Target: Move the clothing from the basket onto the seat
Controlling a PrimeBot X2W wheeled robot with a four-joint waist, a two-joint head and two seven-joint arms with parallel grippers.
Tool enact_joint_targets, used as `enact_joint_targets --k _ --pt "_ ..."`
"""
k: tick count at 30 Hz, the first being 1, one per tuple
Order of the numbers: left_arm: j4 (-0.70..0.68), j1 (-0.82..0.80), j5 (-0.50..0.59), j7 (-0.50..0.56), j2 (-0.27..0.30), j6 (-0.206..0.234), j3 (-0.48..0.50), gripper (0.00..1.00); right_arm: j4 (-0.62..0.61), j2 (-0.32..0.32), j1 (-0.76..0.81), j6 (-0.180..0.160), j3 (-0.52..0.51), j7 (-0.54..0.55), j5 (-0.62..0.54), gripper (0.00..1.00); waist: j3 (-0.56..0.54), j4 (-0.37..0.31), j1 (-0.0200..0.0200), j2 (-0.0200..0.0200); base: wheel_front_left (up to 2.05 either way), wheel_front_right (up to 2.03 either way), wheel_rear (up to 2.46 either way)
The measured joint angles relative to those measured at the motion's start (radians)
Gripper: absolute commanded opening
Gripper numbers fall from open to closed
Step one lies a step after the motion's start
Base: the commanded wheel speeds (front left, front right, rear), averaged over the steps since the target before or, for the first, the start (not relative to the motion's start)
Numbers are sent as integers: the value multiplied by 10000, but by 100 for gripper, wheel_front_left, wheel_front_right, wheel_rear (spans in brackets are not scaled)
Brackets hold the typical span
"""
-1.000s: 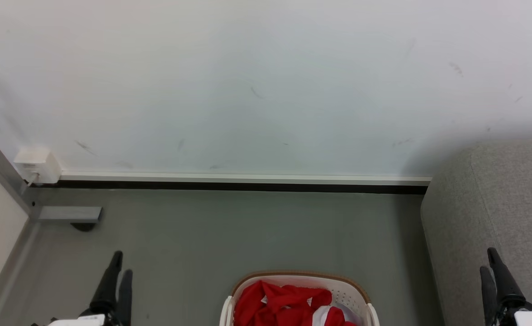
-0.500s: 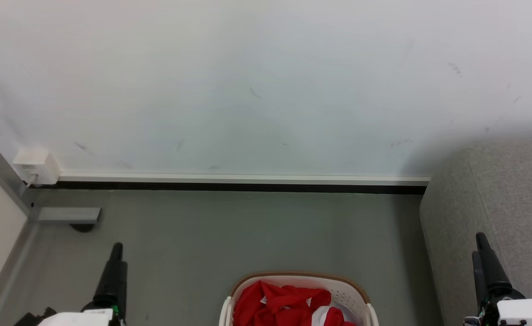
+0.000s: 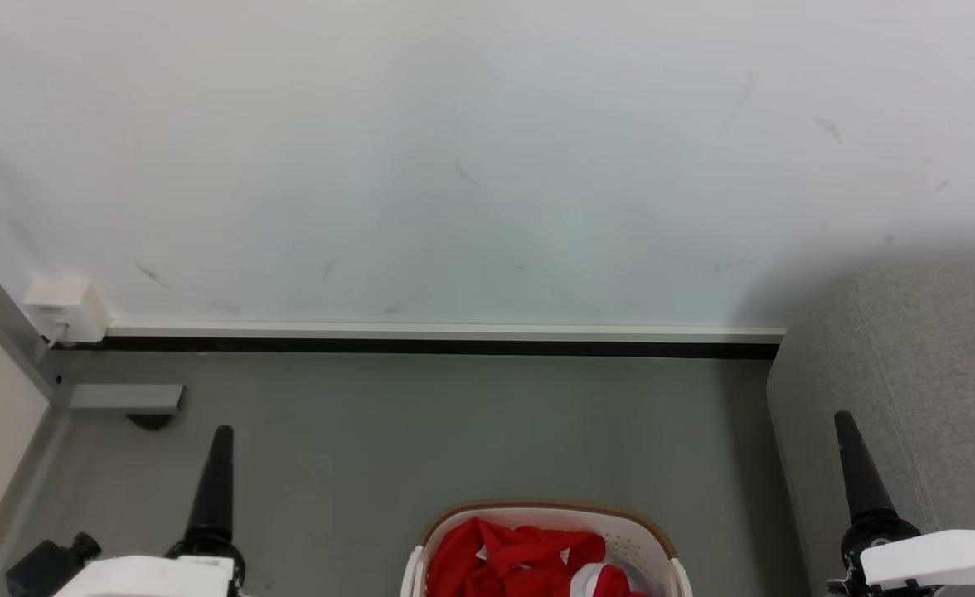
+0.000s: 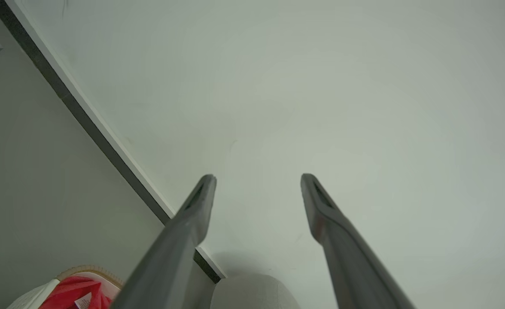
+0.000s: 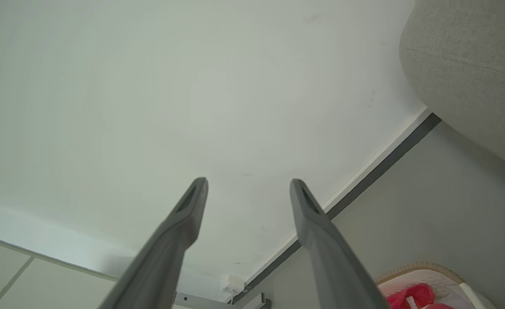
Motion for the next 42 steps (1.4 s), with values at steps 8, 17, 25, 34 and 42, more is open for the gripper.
enact_joint_targets --k 8,17,25,34,42 --pt "-196 103 2213 -265 4 242 -334 100 65 -125 -93 0 301 -259 -1647 100 -55 -5 0 0 0 0 0" --pt "-176 159 4044 -596 117 533 -713 100 52 -123 -121 0 523 -585 -3394 100 -49 -42 0 0 0 0 0" --pt "-190 154 5183 -796 263 928 -988 100 98 -111 -205 0 757 -836 -4485 100 -21 -74 0 0 0 0 0" --pt "-245 151 6103 -1095 364 1218 -1239 100 263 -130 -332 0 1032 -1068 -5384 100 -30 -135 0 0 0 0 0" --pt "-297 152 6775 -1304 403 1358 -1313 100 395 -150 -430 0 1141 -1287 -6078 100 -51 -194 0 0 0 0 0"
